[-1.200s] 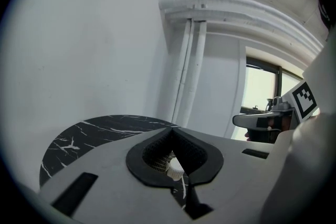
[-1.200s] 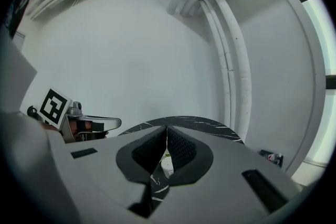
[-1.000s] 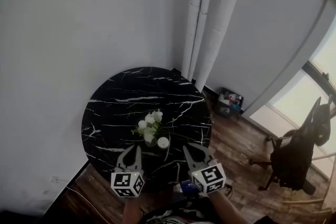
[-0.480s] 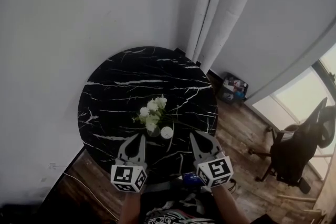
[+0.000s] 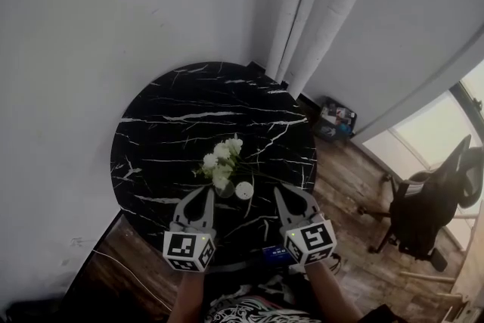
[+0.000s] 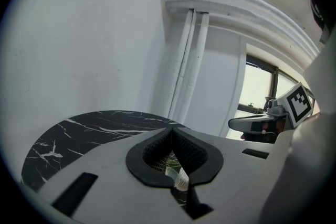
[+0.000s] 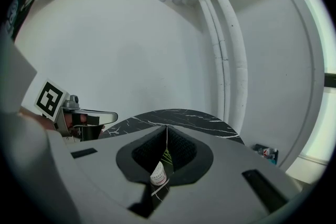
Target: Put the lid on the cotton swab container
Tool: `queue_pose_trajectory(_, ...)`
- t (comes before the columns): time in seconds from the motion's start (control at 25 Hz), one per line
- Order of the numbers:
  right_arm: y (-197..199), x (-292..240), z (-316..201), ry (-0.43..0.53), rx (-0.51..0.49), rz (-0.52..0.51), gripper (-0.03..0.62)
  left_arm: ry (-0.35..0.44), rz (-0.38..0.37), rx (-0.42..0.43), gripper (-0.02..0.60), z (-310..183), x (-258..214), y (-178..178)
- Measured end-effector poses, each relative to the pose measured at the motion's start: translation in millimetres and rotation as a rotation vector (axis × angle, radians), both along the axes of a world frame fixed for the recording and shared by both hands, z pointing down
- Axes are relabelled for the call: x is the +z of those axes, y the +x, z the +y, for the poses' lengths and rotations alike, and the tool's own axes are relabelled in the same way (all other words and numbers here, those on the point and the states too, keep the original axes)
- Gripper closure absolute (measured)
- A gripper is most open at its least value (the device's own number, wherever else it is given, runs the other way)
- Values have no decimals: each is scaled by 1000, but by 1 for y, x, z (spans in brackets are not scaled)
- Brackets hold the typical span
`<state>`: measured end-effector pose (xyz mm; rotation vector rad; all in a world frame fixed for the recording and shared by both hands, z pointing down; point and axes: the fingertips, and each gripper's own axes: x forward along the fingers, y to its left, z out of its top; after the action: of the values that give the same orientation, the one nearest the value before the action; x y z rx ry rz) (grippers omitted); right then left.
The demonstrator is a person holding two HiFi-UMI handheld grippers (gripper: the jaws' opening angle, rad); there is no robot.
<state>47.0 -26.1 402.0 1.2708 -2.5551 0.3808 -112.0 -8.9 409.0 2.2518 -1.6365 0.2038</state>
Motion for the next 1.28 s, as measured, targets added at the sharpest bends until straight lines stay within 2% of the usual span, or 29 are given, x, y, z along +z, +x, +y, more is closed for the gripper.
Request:
queue_pose_trajectory(0.36, -3, 34, 5, -70, -23, 26, 576, -64, 32, 34, 566, 0, 29, 5)
queue_pose_trajectory(0.8, -16, 70, 9, -141, -48, 51, 576, -126, -5, 85, 566, 3, 66, 7)
queue_pose_trajectory(1.0, -20, 84, 13, -179, -63, 58, 576, -164, 1, 94, 566, 7, 82, 4)
queue_pose_trajectory(1.28, -25, 104, 12, -215, -69, 81, 576, -136, 16, 122, 566, 1, 86, 5)
